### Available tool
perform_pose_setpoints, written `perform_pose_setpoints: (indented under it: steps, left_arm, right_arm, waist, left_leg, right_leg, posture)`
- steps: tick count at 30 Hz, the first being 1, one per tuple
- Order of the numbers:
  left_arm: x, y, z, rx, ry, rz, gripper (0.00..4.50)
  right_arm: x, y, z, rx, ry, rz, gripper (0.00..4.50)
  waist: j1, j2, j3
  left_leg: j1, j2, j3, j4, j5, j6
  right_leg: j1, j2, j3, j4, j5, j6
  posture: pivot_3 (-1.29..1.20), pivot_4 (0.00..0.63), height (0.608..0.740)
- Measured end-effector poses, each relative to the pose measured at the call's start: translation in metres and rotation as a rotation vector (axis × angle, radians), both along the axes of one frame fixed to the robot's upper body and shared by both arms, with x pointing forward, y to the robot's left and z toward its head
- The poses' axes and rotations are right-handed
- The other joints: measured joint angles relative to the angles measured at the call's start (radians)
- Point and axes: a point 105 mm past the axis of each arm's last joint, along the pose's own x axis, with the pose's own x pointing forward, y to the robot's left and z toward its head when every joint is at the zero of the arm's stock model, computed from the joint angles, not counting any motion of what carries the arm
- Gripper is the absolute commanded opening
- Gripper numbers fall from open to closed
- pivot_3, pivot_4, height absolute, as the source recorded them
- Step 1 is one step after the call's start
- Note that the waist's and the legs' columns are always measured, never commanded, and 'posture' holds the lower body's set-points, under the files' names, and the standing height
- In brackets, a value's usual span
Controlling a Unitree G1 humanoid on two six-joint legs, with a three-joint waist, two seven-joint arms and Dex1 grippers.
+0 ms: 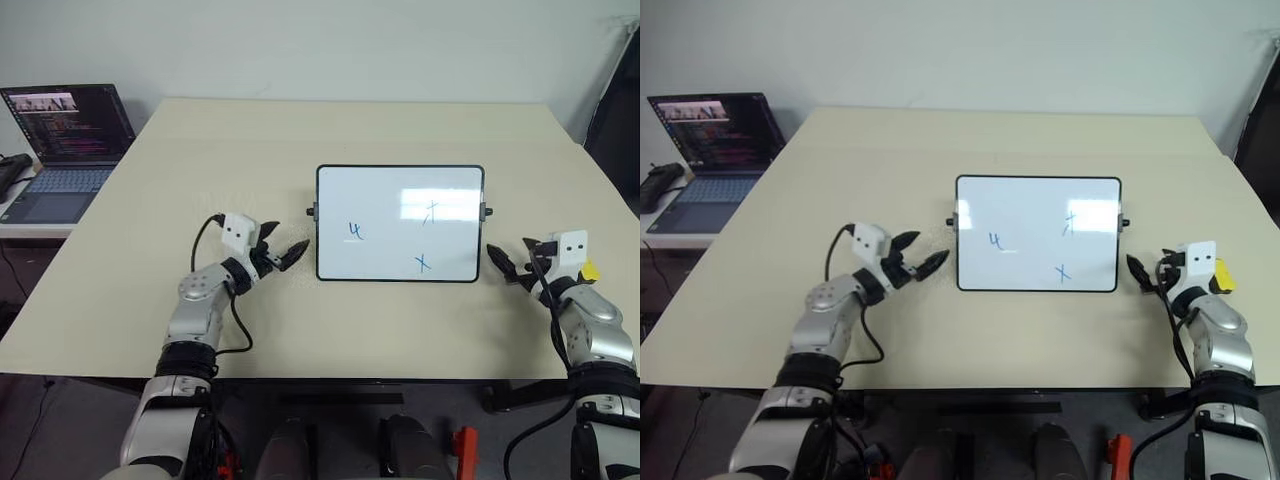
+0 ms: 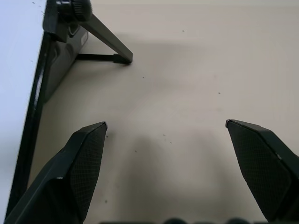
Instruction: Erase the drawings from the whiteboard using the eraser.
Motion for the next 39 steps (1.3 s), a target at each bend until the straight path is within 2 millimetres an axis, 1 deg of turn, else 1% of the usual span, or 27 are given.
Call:
perform_pose_setpoints:
  steps: [3,7,10,15,18,21,25,27,29,35,37,39]
  left_arm:
    - [0.000,-0.001,-0.001,0.019,-0.005,-0.007,4.50]
    - [0.001,0.005,-0.005,0.034,0.007,-0.002,4.50]
    - [0.001,0.011,0.002,0.039,-0.006,-0.007,4.50]
    - [0.000,0.029,0.021,0.069,-0.034,-0.014,4.50]
    - [0.000,0.035,0.022,0.072,-0.037,0.006,4.50]
    - [0.000,0.030,0.013,0.061,-0.021,0.017,4.50]
    - [0.003,0.015,-0.004,0.033,0.001,0.035,4.50]
    - [0.004,0.007,-0.008,0.008,0.001,0.047,4.50]
    - [0.005,0.004,-0.009,0.011,-0.008,0.051,4.50]
    - [0.004,0.006,-0.002,0.017,-0.034,0.046,4.50]
    - [0.001,0.013,0.007,0.032,-0.049,0.029,4.50]
    - [-0.005,0.027,0.022,0.028,-0.048,0.000,4.50]
  right_arm:
    - [0.000,0.000,0.000,-0.001,0.000,0.001,4.45]
    - [0.001,0.001,0.000,0.001,0.000,0.003,4.45]
    - [0.001,0.003,0.001,0.003,-0.003,0.008,4.45]
    - [0.002,0.003,0.003,0.002,-0.010,0.016,4.45]
    - [0.001,0.003,0.004,0.001,-0.012,0.013,4.45]
    - [0.000,0.001,0.002,-0.002,-0.015,-0.002,4.45]
    - [0.000,0.004,-0.006,0.020,-0.011,-0.038,4.45]
    - [0.000,0.003,-0.006,0.020,-0.012,-0.049,4.45]
    - [0.000,0.001,-0.004,0.015,-0.022,-0.060,4.45]
    - [-0.002,-0.010,0.002,-0.009,-0.032,-0.077,4.45]
    - [-0.006,-0.017,0.008,-0.042,-0.025,-0.067,4.45]
    - [-0.012,-0.024,0.019,-0.076,-0.021,-0.052,4.45]
  waist:
    - [0.000,0.000,0.000]
    - [0.000,0.000,0.000]
    - [0.001,0.000,0.000]
    - [0.001,0.000,0.000]
    - [0.002,0.000,0.000]
    - [0.003,0.000,0.000]
    - [0.003,0.000,0.000]
    - [0.003,0.000,0.000]
    - [0.003,0.000,0.000]
    - [0.002,0.000,0.000]
    - [0.001,0.000,0.000]
    - [-0.001,0.000,0.000]
  left_leg:
    - [0.000,0.000,0.000,0.000,0.000,0.000]
    - [0.000,0.000,0.000,0.000,0.000,0.000]
    - [0.000,0.000,0.000,0.000,0.000,0.000]
    - [0.000,0.000,0.000,0.000,0.000,0.000]
    - [0.000,0.000,0.000,0.000,0.000,0.000]
    - [0.000,0.000,0.000,0.000,0.000,0.000]
    - [0.000,0.000,0.000,0.000,0.000,0.000]
    - [0.000,0.000,0.000,0.000,0.000,0.000]
    - [0.000,0.000,0.000,0.000,0.000,0.000]
    - [0.000,0.000,0.000,0.000,0.000,0.000]
    - [-0.001,0.000,0.000,0.000,0.000,0.000]
    - [-0.001,0.000,0.000,-0.001,0.000,0.000]
  right_leg:
    - [0.000,0.000,0.000,0.000,0.000,0.000]
    - [0.000,0.000,0.000,0.000,0.000,0.000]
    - [0.000,0.000,0.000,0.000,0.000,0.000]
    - [0.000,0.000,0.000,0.000,0.000,0.000]
    - [0.000,0.000,0.000,0.000,0.000,0.000]
    - [0.000,0.000,0.000,0.000,0.000,0.000]
    - [0.000,0.000,0.000,0.000,0.000,0.000]
    - [0.000,0.000,0.000,0.000,0.000,0.000]
    - [0.000,0.000,0.000,0.000,0.000,0.000]
    - [0.000,0.000,0.000,0.000,0.000,0.000]
    - [-0.001,0.000,0.000,0.000,0.000,0.000]
    - [-0.002,0.000,0.000,0.000,0.000,0.000]
  posture:
    - [0.00,0.150,0.740]
    - [0.00,0.150,0.740]
    - [0.00,0.150,0.740]
    - [0.00,0.150,0.740]
    - [0.00,0.150,0.740]
    - [0.00,0.150,0.740]
    - [0.00,0.150,0.740]
    - [0.00,0.150,0.740]
    - [0.00,0.150,0.740]
    - [0.00,0.150,0.740]
    - [0.00,0.150,0.740]
    - [0.00,0.150,0.740]
